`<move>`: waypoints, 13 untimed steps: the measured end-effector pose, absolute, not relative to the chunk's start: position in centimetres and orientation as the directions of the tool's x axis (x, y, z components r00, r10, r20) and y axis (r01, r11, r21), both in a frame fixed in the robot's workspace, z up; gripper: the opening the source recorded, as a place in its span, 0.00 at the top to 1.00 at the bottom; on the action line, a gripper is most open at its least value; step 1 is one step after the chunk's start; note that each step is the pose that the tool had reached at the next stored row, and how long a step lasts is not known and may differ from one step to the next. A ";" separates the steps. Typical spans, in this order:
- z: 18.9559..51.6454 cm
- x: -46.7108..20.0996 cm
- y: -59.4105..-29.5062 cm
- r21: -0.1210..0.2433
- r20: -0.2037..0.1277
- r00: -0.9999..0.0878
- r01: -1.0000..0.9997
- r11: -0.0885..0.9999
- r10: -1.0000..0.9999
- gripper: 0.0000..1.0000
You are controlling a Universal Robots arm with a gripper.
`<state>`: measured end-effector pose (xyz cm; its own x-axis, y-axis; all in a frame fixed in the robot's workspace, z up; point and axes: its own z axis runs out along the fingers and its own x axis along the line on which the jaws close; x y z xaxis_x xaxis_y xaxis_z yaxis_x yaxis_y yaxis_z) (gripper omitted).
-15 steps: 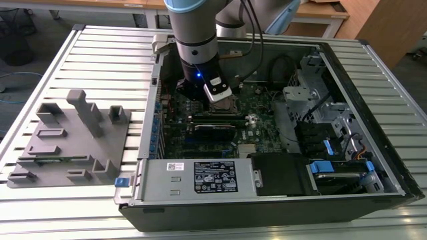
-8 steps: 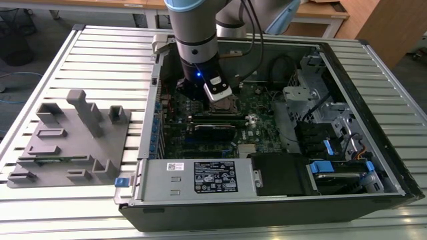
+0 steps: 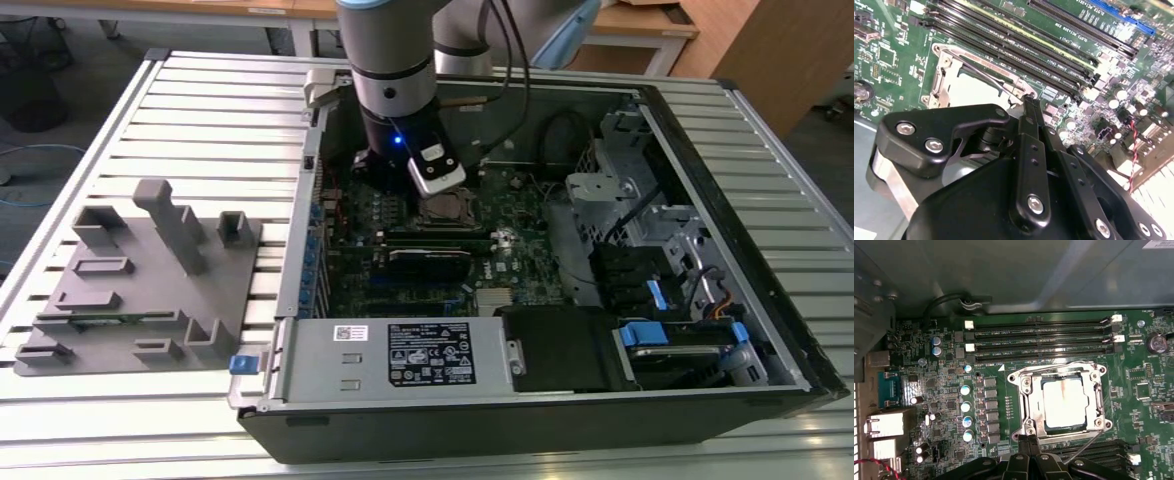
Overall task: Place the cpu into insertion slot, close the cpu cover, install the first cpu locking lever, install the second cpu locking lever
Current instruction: 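Install the second cpu locking lever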
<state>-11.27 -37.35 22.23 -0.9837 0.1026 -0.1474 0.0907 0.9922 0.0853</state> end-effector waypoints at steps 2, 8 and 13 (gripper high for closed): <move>22.5 -11.3 -37.3 0.087 -0.147 -0.984 0.091 0.992 0.103 0.89; 23.3 -11.3 -37.3 0.100 -0.146 -0.984 0.091 0.991 0.105 0.89; 24.2 -11.3 -37.3 0.103 -0.146 -0.984 0.091 0.991 0.105 0.89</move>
